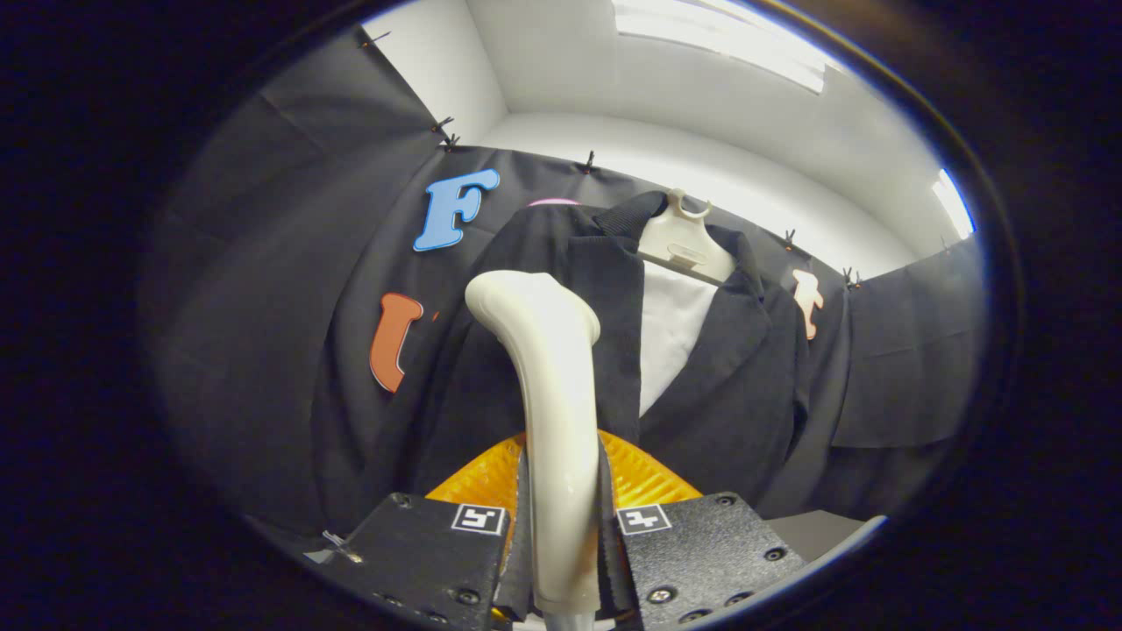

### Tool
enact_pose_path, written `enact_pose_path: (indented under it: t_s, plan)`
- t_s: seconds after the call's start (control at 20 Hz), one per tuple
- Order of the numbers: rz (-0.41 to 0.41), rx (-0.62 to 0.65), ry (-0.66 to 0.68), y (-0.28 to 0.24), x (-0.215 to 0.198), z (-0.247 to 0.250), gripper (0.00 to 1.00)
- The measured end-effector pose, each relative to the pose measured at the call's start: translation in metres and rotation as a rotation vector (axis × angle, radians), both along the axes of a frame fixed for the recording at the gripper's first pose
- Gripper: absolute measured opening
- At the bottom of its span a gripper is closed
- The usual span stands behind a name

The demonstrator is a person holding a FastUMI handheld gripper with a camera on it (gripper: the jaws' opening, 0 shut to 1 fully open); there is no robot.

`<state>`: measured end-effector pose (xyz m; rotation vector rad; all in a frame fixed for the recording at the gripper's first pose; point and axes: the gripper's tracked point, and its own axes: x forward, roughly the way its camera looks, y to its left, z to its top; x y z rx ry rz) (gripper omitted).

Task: Iron the clothes twice with a garment steamer, once on the left side and once on the right side.

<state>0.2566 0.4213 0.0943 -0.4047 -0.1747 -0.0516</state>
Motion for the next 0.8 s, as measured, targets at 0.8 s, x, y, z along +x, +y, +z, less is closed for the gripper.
enact_pose_path:
  t_s: [0.8]
  plan:
    - [-0.029, 0.004, 0.119, -0.018, -0.017, -0.064, 0.33]
